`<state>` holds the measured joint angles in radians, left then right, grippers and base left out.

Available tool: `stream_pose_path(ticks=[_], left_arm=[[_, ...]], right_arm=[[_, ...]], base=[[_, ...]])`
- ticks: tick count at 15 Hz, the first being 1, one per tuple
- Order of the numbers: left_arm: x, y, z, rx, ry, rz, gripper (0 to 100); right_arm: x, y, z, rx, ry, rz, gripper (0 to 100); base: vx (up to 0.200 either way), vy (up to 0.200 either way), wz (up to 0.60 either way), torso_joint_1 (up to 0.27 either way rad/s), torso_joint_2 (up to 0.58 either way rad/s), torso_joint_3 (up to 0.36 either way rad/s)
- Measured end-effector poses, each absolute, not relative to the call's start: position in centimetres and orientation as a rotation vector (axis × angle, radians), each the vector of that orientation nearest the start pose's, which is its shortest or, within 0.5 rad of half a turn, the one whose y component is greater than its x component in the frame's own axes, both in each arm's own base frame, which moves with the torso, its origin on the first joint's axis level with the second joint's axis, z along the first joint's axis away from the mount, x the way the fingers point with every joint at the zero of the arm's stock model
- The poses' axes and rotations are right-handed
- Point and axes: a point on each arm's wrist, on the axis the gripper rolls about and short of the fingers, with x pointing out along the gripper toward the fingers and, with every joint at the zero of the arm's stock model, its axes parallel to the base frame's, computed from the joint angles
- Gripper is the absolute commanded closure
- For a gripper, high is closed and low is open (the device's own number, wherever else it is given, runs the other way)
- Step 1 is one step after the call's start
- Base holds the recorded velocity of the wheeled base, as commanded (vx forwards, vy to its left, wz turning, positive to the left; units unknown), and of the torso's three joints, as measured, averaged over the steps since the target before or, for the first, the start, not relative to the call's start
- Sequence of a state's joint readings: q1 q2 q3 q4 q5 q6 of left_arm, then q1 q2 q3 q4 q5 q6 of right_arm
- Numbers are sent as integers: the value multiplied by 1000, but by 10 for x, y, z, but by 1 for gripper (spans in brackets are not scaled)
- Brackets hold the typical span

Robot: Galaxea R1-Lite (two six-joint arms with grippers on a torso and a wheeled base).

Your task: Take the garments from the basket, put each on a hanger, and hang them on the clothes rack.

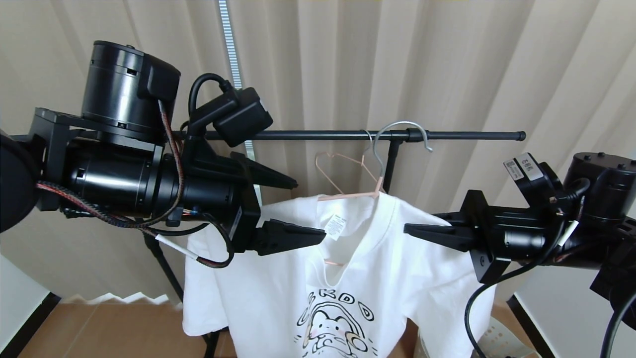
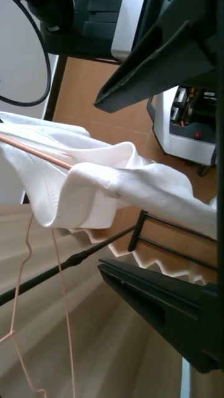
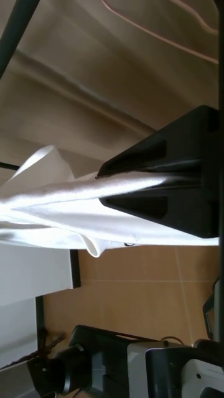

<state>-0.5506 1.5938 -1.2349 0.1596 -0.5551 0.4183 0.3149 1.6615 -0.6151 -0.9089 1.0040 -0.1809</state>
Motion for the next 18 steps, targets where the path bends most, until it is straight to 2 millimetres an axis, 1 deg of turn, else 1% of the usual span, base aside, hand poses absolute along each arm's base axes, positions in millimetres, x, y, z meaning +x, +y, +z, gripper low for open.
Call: stream_pose_path(ticks=[4, 12, 13, 18], left_arm=[[235, -164, 255, 371, 326, -1198, 0], [234, -165, 244, 403, 347, -1213, 0], [233, -164, 241, 408, 352, -1215, 100], [231, -163, 236, 414, 368, -1223, 100]], right_arm=[[249, 105, 174, -105, 14, 1338, 100], [241, 103, 180, -113, -6, 1341, 100], [241, 103, 180, -113, -8, 1341, 100], [240, 103, 180, -114, -9, 1340, 100]], base=[[0, 0, 0, 0, 0, 0], [0, 0, 0, 0, 0, 0], [0, 0, 0, 0, 0, 0], [0, 0, 0, 0, 0, 0]])
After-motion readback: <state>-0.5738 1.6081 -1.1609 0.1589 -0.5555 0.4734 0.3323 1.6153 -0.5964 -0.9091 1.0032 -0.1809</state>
